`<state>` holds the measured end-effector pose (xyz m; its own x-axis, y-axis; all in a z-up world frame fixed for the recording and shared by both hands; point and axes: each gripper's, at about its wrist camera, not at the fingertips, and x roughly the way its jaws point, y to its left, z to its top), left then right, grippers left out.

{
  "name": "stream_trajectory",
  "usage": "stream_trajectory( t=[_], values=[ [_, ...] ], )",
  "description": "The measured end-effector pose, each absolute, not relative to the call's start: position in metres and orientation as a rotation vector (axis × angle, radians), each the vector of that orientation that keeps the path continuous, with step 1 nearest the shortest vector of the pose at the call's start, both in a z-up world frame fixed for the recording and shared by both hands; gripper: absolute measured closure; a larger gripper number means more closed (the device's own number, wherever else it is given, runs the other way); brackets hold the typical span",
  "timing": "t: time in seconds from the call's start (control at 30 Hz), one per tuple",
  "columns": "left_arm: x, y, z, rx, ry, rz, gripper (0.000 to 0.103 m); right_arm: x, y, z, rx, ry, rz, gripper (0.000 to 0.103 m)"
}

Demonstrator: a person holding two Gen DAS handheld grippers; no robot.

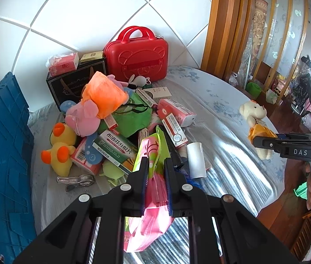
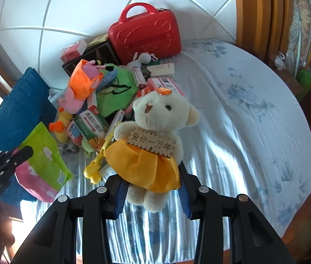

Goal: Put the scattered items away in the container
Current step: 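Lift the wipes pack with the left tool while the right tool carries the teddy bear to the crate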

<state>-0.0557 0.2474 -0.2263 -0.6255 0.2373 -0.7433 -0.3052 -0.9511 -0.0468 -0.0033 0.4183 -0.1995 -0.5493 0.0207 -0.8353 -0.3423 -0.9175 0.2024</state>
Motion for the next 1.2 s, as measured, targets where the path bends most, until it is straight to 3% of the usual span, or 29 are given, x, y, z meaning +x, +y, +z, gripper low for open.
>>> stream_trajectory(
  t=[0.7,1.2],
  values=[
    [-0.058,0.24,-0.153,-1.141,0.054,2.622,0.09,-0.002,0.397,-0.129,-1.266,0.491,2.672,0.064],
    [-0.056,0.198,-0.116,-1.125,-0.023,2.696,0.09,-0.016,0.342,-0.075,-1.278,0.303,2.924,0.064]
  ],
)
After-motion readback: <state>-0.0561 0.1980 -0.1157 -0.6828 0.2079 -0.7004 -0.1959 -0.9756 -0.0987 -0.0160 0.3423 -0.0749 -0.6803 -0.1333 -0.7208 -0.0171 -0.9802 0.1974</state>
